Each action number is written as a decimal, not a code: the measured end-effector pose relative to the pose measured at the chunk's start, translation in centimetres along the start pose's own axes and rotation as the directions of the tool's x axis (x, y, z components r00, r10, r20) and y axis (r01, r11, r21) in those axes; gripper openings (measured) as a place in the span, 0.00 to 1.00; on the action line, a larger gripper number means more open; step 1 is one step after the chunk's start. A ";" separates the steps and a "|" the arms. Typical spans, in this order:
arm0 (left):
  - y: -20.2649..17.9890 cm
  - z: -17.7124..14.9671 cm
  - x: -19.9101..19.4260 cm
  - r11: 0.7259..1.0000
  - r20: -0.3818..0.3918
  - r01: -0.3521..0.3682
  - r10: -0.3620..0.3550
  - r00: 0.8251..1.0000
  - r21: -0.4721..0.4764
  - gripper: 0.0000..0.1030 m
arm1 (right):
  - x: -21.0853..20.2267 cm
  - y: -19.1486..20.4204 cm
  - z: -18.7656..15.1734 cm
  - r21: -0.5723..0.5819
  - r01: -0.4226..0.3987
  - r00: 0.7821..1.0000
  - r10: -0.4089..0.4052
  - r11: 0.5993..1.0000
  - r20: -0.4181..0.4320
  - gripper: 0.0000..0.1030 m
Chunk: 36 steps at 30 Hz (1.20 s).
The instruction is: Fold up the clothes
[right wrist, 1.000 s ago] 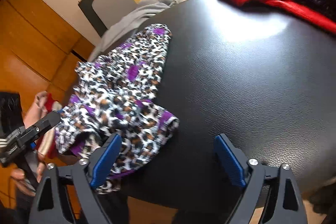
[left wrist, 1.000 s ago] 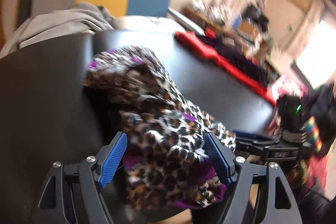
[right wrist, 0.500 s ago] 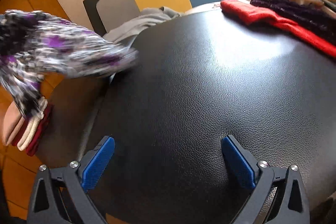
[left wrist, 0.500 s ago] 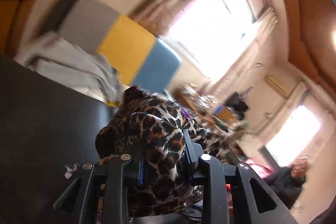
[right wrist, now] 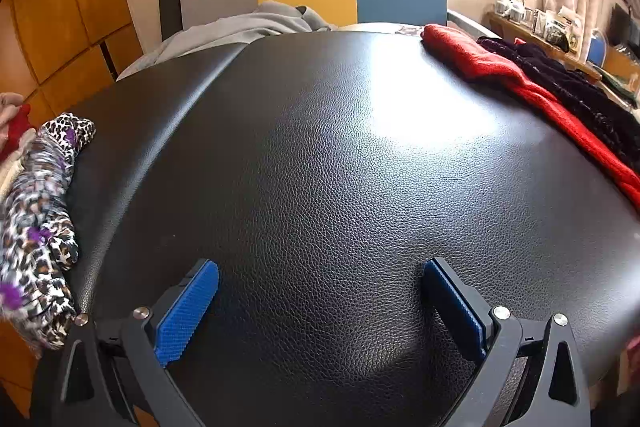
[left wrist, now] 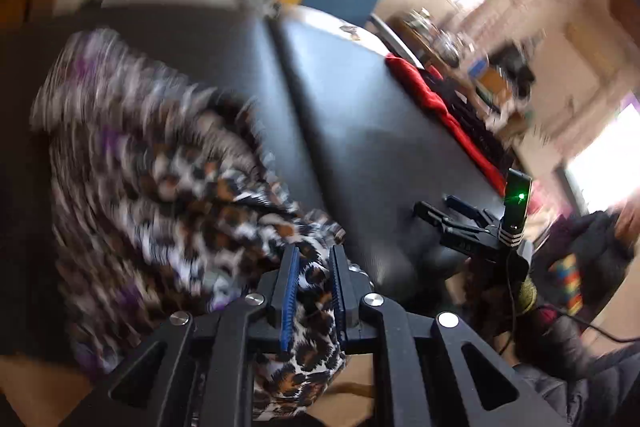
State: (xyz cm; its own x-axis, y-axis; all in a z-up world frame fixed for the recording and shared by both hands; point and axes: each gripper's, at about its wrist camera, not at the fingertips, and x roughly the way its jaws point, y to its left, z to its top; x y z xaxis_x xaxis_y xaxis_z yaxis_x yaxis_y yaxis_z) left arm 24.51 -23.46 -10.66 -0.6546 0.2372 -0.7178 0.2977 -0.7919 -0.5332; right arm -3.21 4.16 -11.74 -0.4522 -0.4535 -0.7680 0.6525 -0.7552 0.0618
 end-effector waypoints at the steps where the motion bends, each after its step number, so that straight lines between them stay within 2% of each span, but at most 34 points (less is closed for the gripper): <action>1: 0.7 -0.9 -0.5 0.999 0.024 0.030 -0.029 0.999 -0.043 0.15 | 0.1 0.1 0.2 -0.003 0.004 1.000 -0.004 1.000 -0.016 1.00; 3: 2.1 -1.9 -2.3 0.994 0.072 0.044 -0.037 0.997 -0.097 0.18 | 0.1 0.5 1.1 0.005 -0.035 0.998 0.035 0.999 -0.052 1.00; 4: 2.8 -2.3 -3.2 0.992 0.096 0.044 -0.032 0.995 -0.120 0.20 | -0.1 0.8 1.9 0.018 -0.097 0.994 0.098 0.995 -0.054 0.98; 6: 4.3 -2.9 -4.7 0.987 0.135 0.021 0.001 0.991 -0.159 0.20 | -0.9 2.4 3.6 0.025 -0.240 0.970 0.241 0.970 -0.028 0.96; 8: 6.0 -3.3 -5.5 0.976 0.163 0.023 0.013 0.987 -0.215 0.22 | -1.9 5.3 5.4 -0.026 -0.365 0.931 0.365 0.931 0.005 0.96; 10: 7.8 -3.7 -5.6 0.963 0.171 0.017 0.030 0.985 -0.268 0.22 | -2.6 9.6 7.0 -0.097 -0.478 0.877 0.481 0.873 0.004 0.96; 12: 9.2 -4.8 -5.6 0.951 0.168 0.015 0.039 0.985 -0.310 0.22 | -2.7 14.1 8.2 -0.170 -0.544 0.836 0.549 0.822 -0.021 0.96; 13: 9.5 -5.0 -5.6 0.946 0.169 0.020 0.037 0.985 -0.324 0.22 | -2.4 16.4 8.7 -0.209 -0.558 0.826 0.562 0.803 -0.042 0.96; 15: 10.1 -5.5 -5.7 0.942 0.171 0.019 0.042 0.984 -0.336 0.23 | -1.3 20.4 9.2 -0.283 -0.553 0.828 0.554 0.784 -0.086 0.93; 16: 10.3 -5.8 -5.8 0.940 0.170 0.016 0.045 0.984 -0.342 0.23 | -0.3 22.1 9.2 -0.309 -0.539 0.839 0.530 0.784 -0.121 0.82; 17: 10.5 -6.0 -5.9 0.938 0.170 0.014 0.048 0.984 -0.347 0.23 | 0.7 23.5 9.2 -0.326 -0.515 0.856 0.491 0.793 -0.158 0.44; 18: 10.8 -6.2 -6.0 0.936 0.169 0.014 0.049 0.984 -0.352 0.23 | 1.7 24.4 9.2 -0.331 -0.500 0.866 0.460 0.800 -0.196 0.16; 19: 11.0 -6.4 -6.1 0.935 0.168 0.014 0.049 0.985 -0.354 0.23 | 2.4 24.5 9.5 -0.307 -0.503 0.863 0.453 0.808 -0.223 0.07; 20: 11.1 -6.5 -6.3 0.936 0.169 0.009 0.054 0.984 -0.353 0.24 | 2.2 23.8 10.0 -0.284 -0.503 0.864 0.461 0.817 -0.204 0.05; 22: 11.6 -6.7 -6.7 0.937 0.171 -0.003 0.067 0.983 -0.349 0.24 | 0.4 21.5 11.2 -0.291 -0.439 0.898 0.429 0.850 -0.100 0.04; 23: 11.6 -6.6 -6.7 0.937 0.173 -0.002 0.067 0.983 -0.349 0.24 | -0.7 19.8 12.0 -0.280 -0.396 0.915 0.400 0.874 -0.045 0.04; 25: 11.5 -6.3 -6.7 0.939 0.182 0.004 0.063 0.981 -0.344 0.24 | -3.0 14.7 13.9 -0.208 -0.262 0.954 0.285 0.942 0.090 0.01; 26: 11.3 -6.1 -6.7 0.941 0.186 0.005 0.062 0.981 -0.338 0.24 | -4.0 12.1 14.4 -0.157 -0.209 0.963 0.231 0.965 0.137 0.01; 28: 10.5 -5.3 -6.1 0.949 0.184 0.006 0.055 0.981 -0.316 0.25 | -6.3 5.6 15.1 -0.008 -0.114 0.968 0.113 0.993 0.224 0.01; 30: 9.3 -4.0 -4.9 0.959 0.172 0.001 0.050 0.984 -0.285 0.26 | -8.3 -0.1 14.9 0.123 -0.068 0.967 0.035 0.990 0.252 0.06; 31: 8.7 -3.4 -4.3 0.963 0.164 -0.006 0.052 0.985 -0.270 0.27 | -8.9 -2.3 14.4 0.173 -0.081 0.968 0.036 0.982 0.249 0.07; 33: 7.9 -2.0 -3.2 0.966 0.152 0.004 0.037 0.988 -0.260 0.28 | -9.3 -5.1 12.6 0.246 -0.180 0.965 0.123 0.952 0.230 0.27; 34: 7.5 -1.4 -2.8 0.966 0.147 0.009 0.030 0.989 -0.260 0.28 | -9.2 -5.7 11.7 0.263 -0.220 0.962 0.164 0.939 0.219 0.58; 35: 7.2 -0.7 -2.6 0.965 0.146 0.010 0.029 0.989 -0.262 0.29 | -8.9 -5.4 10.7 0.252 -0.244 0.960 0.195 0.937 0.202 0.77; 36: 6.8 0.2 -2.4 0.965 0.150 0.011 0.030 0.988 -0.262 0.30 | -8.3 -4.6 9.6 0.237 -0.275 0.955 0.235 0.932 0.182 0.79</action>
State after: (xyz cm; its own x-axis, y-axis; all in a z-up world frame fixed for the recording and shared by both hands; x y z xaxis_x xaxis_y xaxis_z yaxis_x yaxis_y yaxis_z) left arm 28.02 -29.56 -12.49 -0.7422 0.1267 -0.6581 0.4620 -0.6146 -0.6394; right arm -8.34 6.86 0.47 -0.3891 -0.6967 -0.6026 0.5881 -0.6914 0.4196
